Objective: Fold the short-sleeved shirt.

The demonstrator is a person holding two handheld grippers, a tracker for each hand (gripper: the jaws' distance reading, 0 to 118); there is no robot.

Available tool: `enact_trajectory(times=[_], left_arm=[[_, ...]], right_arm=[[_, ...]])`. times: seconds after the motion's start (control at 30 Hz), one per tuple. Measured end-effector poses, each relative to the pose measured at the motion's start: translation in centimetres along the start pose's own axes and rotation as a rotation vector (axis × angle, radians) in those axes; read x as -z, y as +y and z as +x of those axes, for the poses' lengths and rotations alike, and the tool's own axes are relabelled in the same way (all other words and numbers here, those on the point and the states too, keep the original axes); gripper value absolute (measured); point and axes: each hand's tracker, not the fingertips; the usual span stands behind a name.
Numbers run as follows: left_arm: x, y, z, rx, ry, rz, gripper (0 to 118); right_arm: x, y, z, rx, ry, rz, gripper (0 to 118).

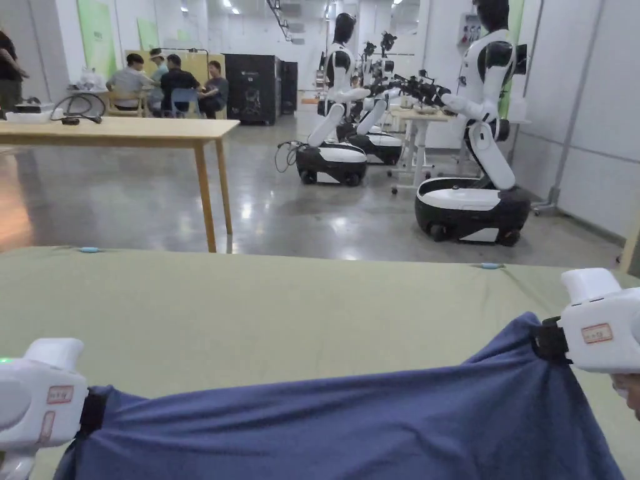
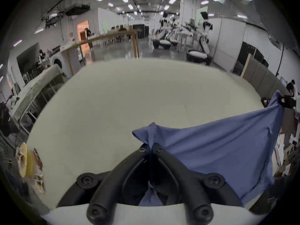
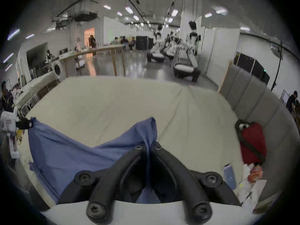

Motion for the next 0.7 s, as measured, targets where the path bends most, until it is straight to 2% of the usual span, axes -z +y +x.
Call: enact_trajectory(times=[0.13,0.33,0.47,0.7], left_arm=[[-6.3,3.4,0.6,-0.003,-0.031,0.089,0],[-13.6,5.9,1.6,-0.005,-0.032,0.227,0],[-16.8,7.0,1.7,-0.008,-0.039,0.287,0],[-19.8,9.9,2.4,0.013,-0.018,0.365,0]], right_arm=[[-8.4,2.2,0.0,-0.01,-0.029,0.117,6],[-17.3,4.1,0.8,0.007,-0.06,0.233,6],[-20.3,4.9,1.4,0.028,-0.075,0.285,6],[-21.8,6.9,1.8,0.042,-0.104,0.342,6]])
